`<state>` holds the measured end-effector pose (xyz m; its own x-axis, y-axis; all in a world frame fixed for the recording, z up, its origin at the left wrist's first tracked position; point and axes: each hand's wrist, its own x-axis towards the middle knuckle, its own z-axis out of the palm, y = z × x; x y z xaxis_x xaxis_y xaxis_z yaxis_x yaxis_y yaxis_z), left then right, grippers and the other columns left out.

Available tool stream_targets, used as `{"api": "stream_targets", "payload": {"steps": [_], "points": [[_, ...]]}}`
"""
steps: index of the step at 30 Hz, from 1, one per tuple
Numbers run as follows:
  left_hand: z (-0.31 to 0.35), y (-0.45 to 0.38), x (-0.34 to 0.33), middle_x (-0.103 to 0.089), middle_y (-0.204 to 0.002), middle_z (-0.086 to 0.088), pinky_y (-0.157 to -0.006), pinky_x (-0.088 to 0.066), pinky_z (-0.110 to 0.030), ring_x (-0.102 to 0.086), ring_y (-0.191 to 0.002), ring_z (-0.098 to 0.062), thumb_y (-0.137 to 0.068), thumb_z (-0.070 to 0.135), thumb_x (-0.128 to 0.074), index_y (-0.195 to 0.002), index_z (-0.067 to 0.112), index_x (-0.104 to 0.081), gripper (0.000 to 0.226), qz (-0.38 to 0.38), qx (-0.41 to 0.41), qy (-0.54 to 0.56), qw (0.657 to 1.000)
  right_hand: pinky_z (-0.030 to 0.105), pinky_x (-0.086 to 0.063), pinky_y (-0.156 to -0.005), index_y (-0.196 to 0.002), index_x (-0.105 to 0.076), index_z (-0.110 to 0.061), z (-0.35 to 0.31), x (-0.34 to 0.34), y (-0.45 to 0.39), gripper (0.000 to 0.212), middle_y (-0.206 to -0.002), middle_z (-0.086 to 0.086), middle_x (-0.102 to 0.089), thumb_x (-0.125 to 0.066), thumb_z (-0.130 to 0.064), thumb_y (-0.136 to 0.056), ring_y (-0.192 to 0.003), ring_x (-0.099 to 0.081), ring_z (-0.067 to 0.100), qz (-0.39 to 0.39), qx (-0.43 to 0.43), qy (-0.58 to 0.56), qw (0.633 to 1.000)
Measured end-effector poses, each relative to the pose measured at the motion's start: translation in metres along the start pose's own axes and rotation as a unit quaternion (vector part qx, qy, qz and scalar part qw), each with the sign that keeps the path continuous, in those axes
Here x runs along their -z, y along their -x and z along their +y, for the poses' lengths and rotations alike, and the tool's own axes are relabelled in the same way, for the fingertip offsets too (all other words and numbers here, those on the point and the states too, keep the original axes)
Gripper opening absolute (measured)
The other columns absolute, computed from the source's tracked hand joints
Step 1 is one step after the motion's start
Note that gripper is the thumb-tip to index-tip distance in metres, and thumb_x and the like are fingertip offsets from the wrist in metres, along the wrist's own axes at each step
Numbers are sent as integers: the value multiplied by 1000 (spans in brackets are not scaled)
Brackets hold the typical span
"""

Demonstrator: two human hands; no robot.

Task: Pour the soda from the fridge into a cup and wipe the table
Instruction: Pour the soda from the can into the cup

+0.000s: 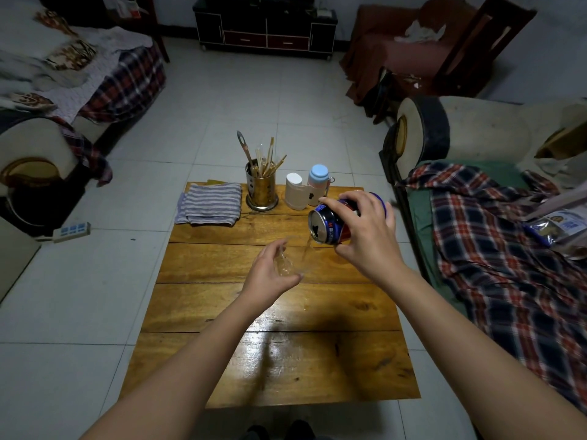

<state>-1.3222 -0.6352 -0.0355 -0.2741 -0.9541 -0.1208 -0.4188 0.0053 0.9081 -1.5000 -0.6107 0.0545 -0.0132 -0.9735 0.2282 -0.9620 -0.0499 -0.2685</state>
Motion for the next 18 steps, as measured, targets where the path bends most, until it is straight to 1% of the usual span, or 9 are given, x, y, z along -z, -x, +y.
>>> {"api": "stream_targets", "payload": {"steps": [10,13,18], "points": [[3,1,0,-48,-131,-2,-100,-39,-29,-44,-123,-15,-69,18,-79,-135,17,-40,77,0,-5,-2,1000,59,-11,-111,-135,-39,-37,-1,2,0,77,-136,1,-39,-72,-13,-70,-133,-25,21,0,5,3,1000],[2,1,0,-49,-130,-2,-98,-38,-26,-44,-122,-14,-69,17,-79,-135,19,-41,77,3,-5,0,1000,59,-10,-111,-135,-39,-37,-2,4,1,77,-136,0,-39,-72,-13,-70,-133,-24,21,-3,4,0,1000],[0,4,-1,-49,-130,-1,-97,-38,-25,-44,-121,-12,-69,18,-79,-136,20,-40,77,5,-6,-6,1000,60,-11,-111,-134,-39,-37,-2,2,2,77,-135,0,-39,-72,-12,-69,-133,-24,21,-2,6,3,1000]]}}
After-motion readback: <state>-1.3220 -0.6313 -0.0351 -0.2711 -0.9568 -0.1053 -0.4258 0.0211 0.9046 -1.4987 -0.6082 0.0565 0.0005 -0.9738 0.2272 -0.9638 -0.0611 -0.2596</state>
